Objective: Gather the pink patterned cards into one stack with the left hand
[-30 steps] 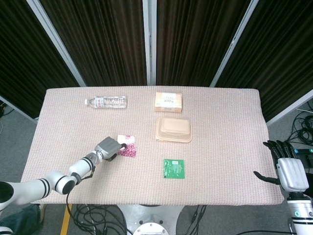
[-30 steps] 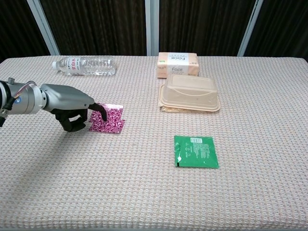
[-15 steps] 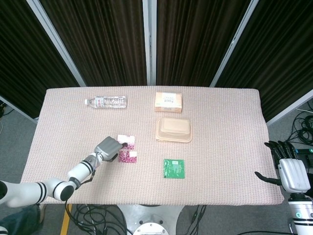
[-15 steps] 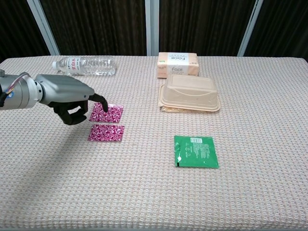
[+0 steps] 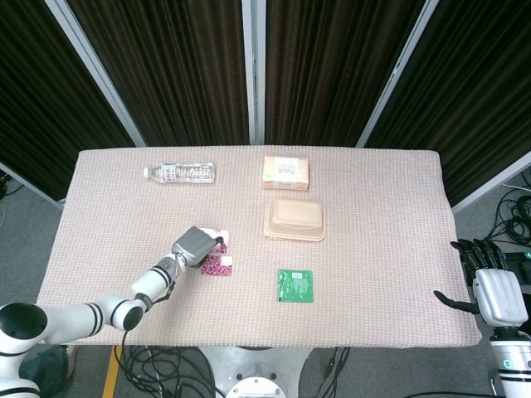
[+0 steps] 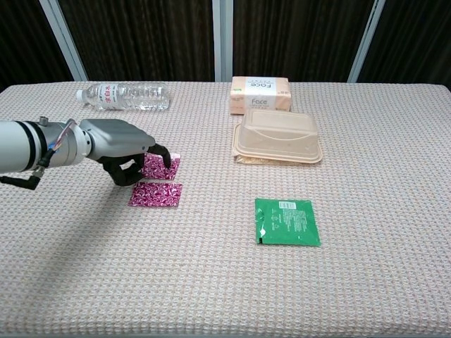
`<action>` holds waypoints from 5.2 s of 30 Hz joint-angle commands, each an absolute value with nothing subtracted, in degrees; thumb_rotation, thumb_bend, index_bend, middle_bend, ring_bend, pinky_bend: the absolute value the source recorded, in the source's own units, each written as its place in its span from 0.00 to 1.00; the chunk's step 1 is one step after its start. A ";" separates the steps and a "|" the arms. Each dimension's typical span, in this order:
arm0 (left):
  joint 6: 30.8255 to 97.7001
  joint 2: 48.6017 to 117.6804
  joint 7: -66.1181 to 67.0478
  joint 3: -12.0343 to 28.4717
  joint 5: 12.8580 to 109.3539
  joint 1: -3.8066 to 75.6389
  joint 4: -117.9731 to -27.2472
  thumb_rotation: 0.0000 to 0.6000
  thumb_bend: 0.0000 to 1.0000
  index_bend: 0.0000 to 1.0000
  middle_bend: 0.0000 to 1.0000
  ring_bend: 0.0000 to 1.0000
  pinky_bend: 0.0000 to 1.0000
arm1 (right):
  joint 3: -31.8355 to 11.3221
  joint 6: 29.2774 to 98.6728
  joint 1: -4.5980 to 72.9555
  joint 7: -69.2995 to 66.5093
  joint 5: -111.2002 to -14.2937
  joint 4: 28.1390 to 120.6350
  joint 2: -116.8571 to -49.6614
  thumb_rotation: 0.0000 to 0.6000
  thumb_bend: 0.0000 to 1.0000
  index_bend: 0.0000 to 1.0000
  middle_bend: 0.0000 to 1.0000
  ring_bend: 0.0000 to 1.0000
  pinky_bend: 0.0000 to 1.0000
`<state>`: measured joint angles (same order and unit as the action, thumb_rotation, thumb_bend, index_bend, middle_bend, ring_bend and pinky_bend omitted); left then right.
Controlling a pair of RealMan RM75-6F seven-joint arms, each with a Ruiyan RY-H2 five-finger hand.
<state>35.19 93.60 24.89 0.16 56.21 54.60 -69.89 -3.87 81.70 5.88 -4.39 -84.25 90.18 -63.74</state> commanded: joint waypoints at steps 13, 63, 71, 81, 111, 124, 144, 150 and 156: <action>37.12 89.20 28.40 -3.34 52.44 52.97 -73.23 1.00 0.59 0.27 0.85 0.84 0.94 | -3.91 81.95 5.85 -5.08 -84.62 89.78 -63.89 0.77 0.02 0.17 0.14 0.08 0.06; 40.62 102.60 28.57 6.59 43.71 53.86 -58.92 1.00 0.25 0.39 0.85 0.84 0.94 | -3.99 81.10 5.75 -5.93 -83.63 89.09 -63.73 0.78 0.02 0.17 0.14 0.09 0.06; 40.00 103.96 28.95 7.17 43.51 54.15 -57.05 1.00 0.25 0.41 0.85 0.84 0.94 | -3.96 81.05 5.57 -6.33 -83.37 88.83 -63.67 0.78 0.02 0.17 0.14 0.09 0.06; 40.83 105.12 28.71 7.42 45.00 53.59 -55.70 1.00 0.25 0.45 0.85 0.84 0.94 | -3.91 80.81 5.51 -6.90 -83.30 88.62 -63.64 0.77 0.02 0.17 0.14 0.09 0.06; 55.81 94.62 43.99 6.21 29.53 52.22 -86.37 1.00 0.25 0.45 0.84 0.84 0.94 | -3.97 80.01 6.34 -6.93 -83.94 88.90 -63.83 0.78 0.02 0.17 0.15 0.09 0.06; 58.68 98.62 45.67 6.78 24.41 52.94 -86.48 1.00 0.25 0.45 0.84 0.84 0.94 | -3.81 79.90 6.30 -7.11 -83.83 88.74 -63.78 0.77 0.02 0.17 0.15 0.09 0.06; 59.24 100.56 45.74 7.33 23.27 53.01 -85.16 1.00 0.24 0.43 0.84 0.84 0.94 | -3.57 79.35 6.35 -7.70 -83.59 88.09 -64.07 0.77 0.02 0.17 0.16 0.09 0.06; 59.10 100.71 46.26 7.13 23.15 53.12 -84.89 1.00 0.24 0.43 0.84 0.84 0.94 | -3.56 79.23 6.35 -7.80 -83.47 88.07 -64.04 0.78 0.02 0.17 0.16 0.09 0.06; 58.57 100.41 46.54 7.01 22.72 53.15 -85.03 1.00 0.24 0.42 0.84 0.84 0.94 | -3.50 79.32 6.24 -7.97 -83.47 88.03 -64.01 0.79 0.02 0.17 0.17 0.09 0.06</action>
<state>58.57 100.41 46.53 7.01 22.72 53.15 -85.05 -3.50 79.32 6.24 -7.98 -83.47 88.03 -64.01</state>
